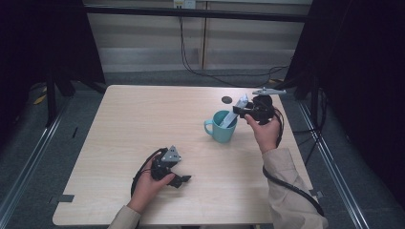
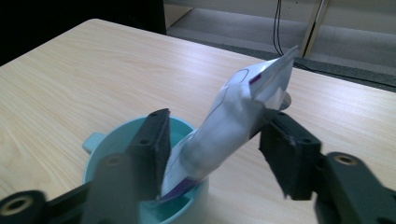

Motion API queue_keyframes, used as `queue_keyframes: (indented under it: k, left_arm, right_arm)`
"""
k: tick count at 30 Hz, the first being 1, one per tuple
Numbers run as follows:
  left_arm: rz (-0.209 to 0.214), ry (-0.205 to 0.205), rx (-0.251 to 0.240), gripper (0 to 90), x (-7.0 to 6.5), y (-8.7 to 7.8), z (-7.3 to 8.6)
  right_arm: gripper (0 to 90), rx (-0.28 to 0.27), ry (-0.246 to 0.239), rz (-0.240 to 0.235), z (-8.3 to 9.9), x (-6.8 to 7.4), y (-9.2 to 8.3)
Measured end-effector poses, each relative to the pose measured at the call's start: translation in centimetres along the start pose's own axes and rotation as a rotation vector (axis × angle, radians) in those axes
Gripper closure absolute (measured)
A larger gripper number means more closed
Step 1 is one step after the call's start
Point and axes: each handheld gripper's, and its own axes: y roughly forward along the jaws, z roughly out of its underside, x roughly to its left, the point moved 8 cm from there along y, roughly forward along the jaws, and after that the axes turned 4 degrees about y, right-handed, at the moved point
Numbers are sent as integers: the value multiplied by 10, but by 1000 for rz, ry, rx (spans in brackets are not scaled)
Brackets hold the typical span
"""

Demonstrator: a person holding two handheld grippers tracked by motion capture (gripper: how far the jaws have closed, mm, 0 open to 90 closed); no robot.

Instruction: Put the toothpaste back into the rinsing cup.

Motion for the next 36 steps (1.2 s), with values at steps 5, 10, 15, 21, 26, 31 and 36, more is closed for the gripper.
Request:
queue_keyframes:
  k: [5, 10, 15, 21, 26, 31, 36]
  left_arm:
    - [-2, -3, -1, 144, 0, 0, 0]
    - [-2, -2, 0, 143, 0, 0, 0]
    - [-2, -3, -1, 143, 0, 0, 0]
    - [0, -3, -1, 142, 0, 0, 0]
    - [0, -3, 0, 142, 0, 0, 0]
    - [0, -3, -1, 141, 0, 0, 0]
    - [0, -3, 0, 142, 0, 0, 0]
  right_arm:
    - [312, -10, -10, 9, -1, 1, -2]
    - [280, -8, -28, 8, 1, 2, -7]
    - [274, 1, -47, -2, 5, 3, -12]
    - [267, -1, -55, -16, 11, 6, -18]
    - [252, -2, -58, -15, 15, 6, -24]
    - [235, 11, -60, -29, 23, 9, -29]
    - [223, 15, -54, -51, 30, 13, -35]
